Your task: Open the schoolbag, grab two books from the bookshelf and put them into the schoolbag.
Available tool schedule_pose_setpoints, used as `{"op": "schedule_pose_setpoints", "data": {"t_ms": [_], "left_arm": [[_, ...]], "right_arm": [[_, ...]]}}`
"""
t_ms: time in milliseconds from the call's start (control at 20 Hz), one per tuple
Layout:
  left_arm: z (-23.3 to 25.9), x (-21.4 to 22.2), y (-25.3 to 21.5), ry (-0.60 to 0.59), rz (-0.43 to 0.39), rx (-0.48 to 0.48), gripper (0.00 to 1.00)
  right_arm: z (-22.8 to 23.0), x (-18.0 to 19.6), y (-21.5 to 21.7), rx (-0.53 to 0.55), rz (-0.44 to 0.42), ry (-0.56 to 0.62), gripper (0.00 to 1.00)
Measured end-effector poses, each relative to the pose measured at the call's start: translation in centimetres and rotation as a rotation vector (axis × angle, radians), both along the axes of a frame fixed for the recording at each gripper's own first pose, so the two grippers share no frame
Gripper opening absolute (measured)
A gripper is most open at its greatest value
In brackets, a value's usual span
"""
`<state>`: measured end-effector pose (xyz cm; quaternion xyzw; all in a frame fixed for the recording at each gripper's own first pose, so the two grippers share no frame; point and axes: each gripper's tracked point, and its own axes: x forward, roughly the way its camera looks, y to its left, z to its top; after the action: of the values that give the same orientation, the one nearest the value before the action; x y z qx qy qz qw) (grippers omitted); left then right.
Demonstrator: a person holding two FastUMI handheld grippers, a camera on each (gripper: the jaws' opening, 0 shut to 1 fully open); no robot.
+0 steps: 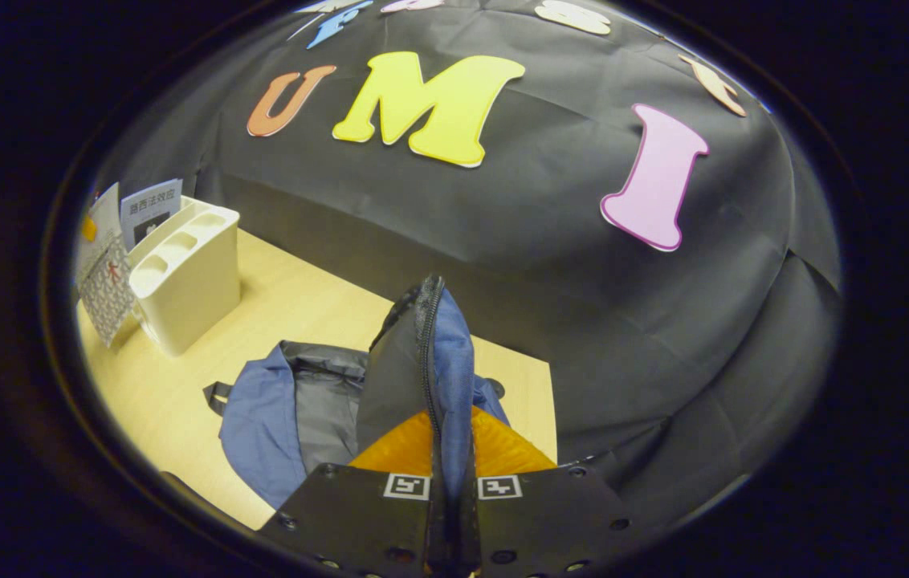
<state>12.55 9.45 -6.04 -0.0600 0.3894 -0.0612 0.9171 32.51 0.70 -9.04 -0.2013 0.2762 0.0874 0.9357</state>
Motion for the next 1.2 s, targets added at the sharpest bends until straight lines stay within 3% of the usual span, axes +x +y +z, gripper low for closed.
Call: {"op": "schedule_pose_setpoints", "data": {"t_ms": [200, 400, 900, 1200], "left_arm": [[-0.9, -2.9, -1.6, -0.007, -0.001, -0.091, 0.45], [-0.1, -4.6, -5.8, -0.034, -0.075, -0.207, 0.45], [2.1, -2.8, -16.3, -0.074, -0.218, -0.4, 0.45], [2.6, 1.6, -20.2, -0.093, -0.148, -0.533, 0.45]], "right_arm": [[0.0, -0.3, 0.9, -0.014, 0.011, 0.001, 0.07], [0.2, -0.6, 1.4, -0.025, 0.021, -0.001, 0.07], [0.0, -0.5, 0.8, -0.034, -0.001, 0.007, 0.07], [0.1, -0.1, 0.6, -0.02, -0.007, 0.018, 0.07]]}}
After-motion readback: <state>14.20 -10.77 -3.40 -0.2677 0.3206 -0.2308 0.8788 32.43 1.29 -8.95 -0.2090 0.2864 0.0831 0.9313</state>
